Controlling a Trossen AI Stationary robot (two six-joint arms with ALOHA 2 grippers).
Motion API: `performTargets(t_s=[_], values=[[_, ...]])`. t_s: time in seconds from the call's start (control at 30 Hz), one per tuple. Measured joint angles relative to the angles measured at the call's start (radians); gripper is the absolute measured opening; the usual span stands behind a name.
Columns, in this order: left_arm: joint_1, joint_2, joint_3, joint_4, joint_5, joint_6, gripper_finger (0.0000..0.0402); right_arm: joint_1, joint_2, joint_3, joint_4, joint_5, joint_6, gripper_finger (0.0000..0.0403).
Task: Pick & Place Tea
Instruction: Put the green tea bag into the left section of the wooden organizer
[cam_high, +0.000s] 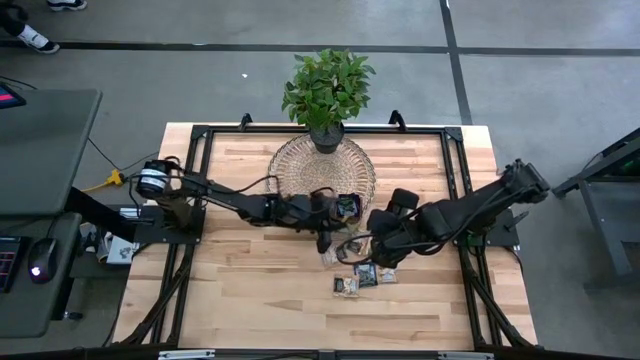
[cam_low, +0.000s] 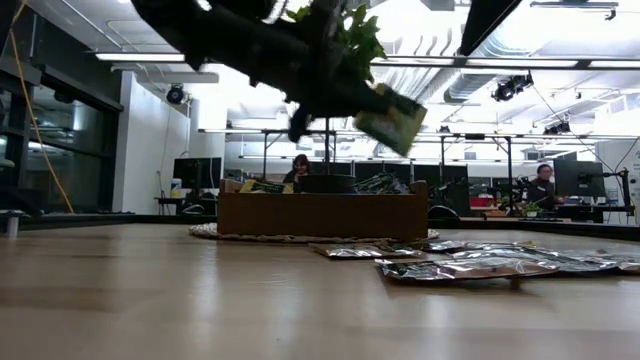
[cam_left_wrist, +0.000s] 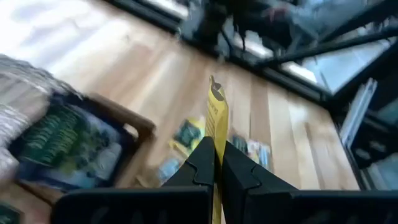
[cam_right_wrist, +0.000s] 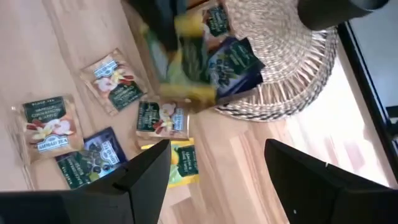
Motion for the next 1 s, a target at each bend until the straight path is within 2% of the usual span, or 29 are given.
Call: performTargets(t_s=[0.13,0.27,0.37,0.5,0.63,0.83,1.0], values=[[0.000,-0.096,-0.115,0.018,-0.080,-0.005,0.0000,0.001,-0.005,0.000,-0.016,0.001,0.003,0.0256],[0.010,-0.211,-0.283,0.169,-0.120,-0.004,0.0000,0.006,-0.004,0.000,-0.018,0.014,0.001,0.0256],[0.038,-0.266,-0.412,0.277,-0.108,-0.034,0.0000,0.006,-0.004,0.000,-0.017,0.027,-0.005,0.0256],[0.094,-0.277,-0.536,0.414,-0.094,-0.075,0.0000,0.006,-0.004,0.000,-0.014,0.031,-0.022,0.0256],[0.158,-0.280,-0.580,0.473,-0.078,-0.097,0.0000,0.006,-0.004,0.000,-0.009,0.031,-0.025,0.0256],[0.225,-0.279,-0.584,0.436,-0.012,-0.109,0.0000,0.006,-0.004,0.000,-0.007,0.022,-0.024,0.0256],[0.229,-0.279,-0.584,0.356,0.005,-0.129,0.0000,0.006,-0.003,0.000,-0.007,0.023,-0.024,0.0256]])
